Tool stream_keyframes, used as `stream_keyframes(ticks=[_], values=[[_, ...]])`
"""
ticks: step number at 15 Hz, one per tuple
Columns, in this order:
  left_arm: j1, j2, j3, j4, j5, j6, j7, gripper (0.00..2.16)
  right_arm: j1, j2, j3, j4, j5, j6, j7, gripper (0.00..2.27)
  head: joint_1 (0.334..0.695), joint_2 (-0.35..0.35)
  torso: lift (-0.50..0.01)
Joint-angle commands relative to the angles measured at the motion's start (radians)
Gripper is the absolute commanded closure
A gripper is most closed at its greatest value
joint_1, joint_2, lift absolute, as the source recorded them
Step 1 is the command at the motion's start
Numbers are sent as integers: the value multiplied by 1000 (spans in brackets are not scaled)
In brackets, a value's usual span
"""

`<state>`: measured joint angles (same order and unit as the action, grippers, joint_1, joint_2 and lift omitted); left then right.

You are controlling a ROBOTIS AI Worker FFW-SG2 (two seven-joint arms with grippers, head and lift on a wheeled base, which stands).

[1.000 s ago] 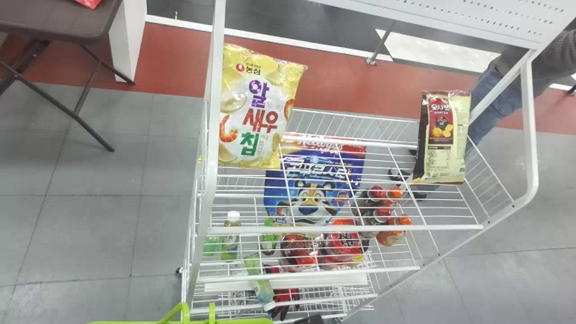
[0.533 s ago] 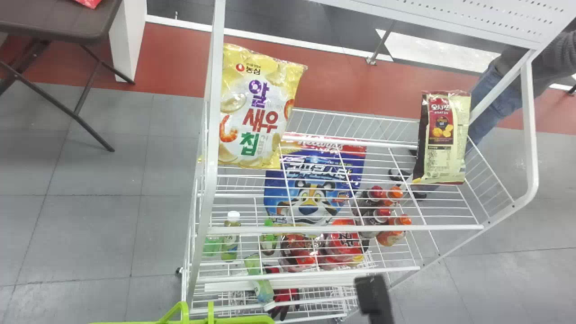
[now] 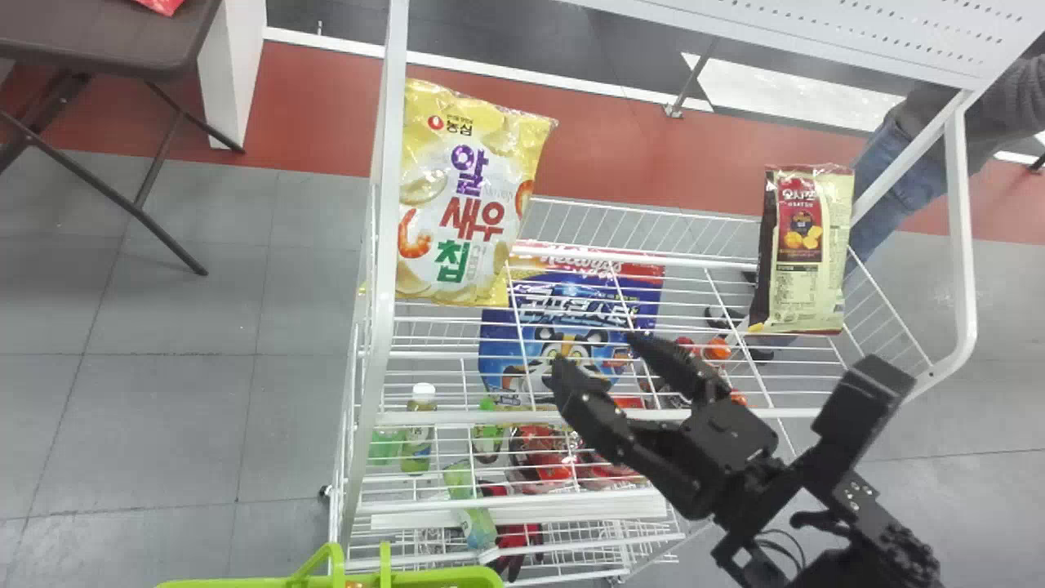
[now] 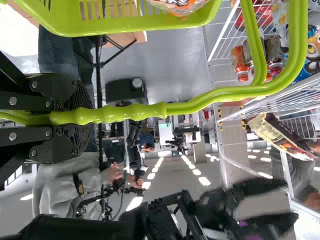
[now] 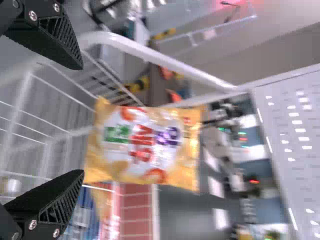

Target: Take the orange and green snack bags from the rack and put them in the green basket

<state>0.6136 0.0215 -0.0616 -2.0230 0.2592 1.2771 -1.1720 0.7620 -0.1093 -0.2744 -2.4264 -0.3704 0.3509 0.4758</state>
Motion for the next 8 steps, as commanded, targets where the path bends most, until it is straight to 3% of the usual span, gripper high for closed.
stream_keyframes(ticks=[1, 5, 8], values=[[0, -3, 0, 6, 0, -8, 5, 1953, 26, 26, 66, 72, 71, -259, -25, 70, 695, -350, 0], [-2, -2, 3, 23, 0, -32, -2, 1953, 59, 72, 141, 165, 160, -434, -174, 70, 695, -350, 0], [-2, -2, 3, 33, 2, -54, -6, 1953, 71, 89, 196, 175, 212, -444, -235, 70, 695, -350, 0]])
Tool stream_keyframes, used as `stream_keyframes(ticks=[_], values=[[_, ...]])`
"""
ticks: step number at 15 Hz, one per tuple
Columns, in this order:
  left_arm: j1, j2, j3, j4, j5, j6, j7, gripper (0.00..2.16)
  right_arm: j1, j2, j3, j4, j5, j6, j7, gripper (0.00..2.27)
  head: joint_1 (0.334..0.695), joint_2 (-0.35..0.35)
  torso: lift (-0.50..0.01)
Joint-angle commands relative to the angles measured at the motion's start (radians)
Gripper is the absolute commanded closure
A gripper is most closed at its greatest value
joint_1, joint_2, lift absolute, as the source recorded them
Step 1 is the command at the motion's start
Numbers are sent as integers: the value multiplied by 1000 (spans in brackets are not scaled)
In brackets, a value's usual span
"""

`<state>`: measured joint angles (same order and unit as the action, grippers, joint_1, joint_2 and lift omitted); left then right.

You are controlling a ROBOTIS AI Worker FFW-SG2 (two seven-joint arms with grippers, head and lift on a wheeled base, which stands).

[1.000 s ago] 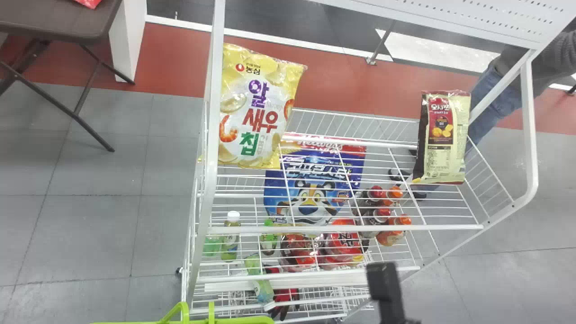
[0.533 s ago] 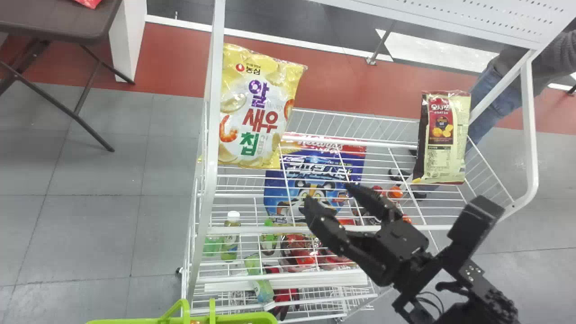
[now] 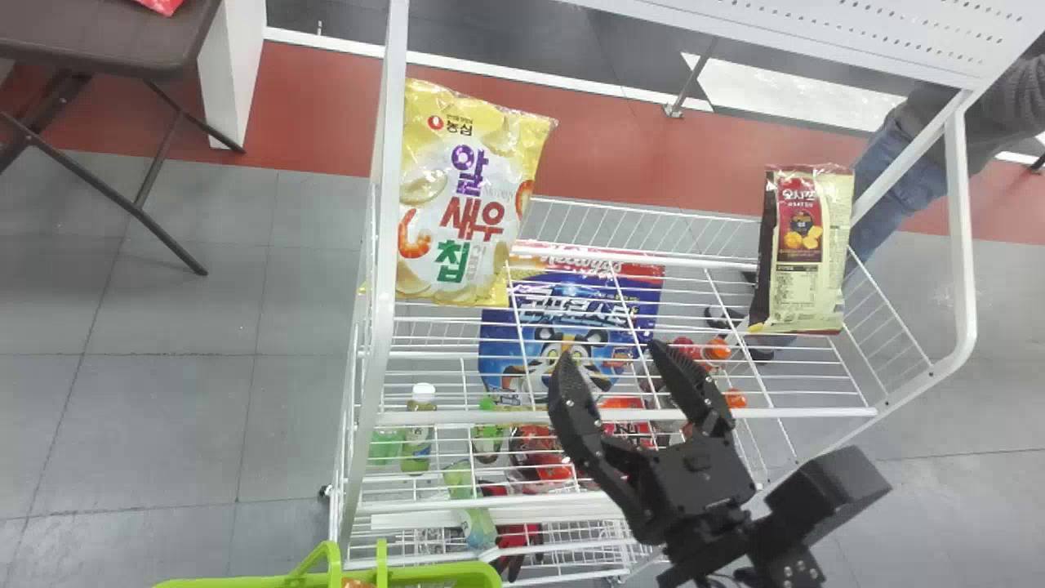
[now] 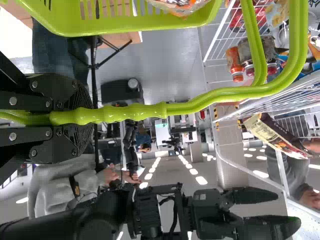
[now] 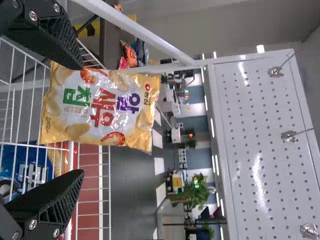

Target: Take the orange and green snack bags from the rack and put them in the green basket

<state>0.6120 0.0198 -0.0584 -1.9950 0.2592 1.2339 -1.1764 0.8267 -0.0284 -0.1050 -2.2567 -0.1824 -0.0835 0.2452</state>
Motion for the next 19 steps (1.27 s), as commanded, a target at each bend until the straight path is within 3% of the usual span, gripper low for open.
stream_keyframes(ticks=[1, 19], values=[[0, 0, 0, 5, 2, -14, -5, 1953, 9, 15, 36, 3, 24, -9, -4, 70, 695, -350, 0], [8, 0, -3, -2, 5, -1, 3, 2020, 29, 19, 38, 0, -2, -77, -6, 70, 695, -350, 0]])
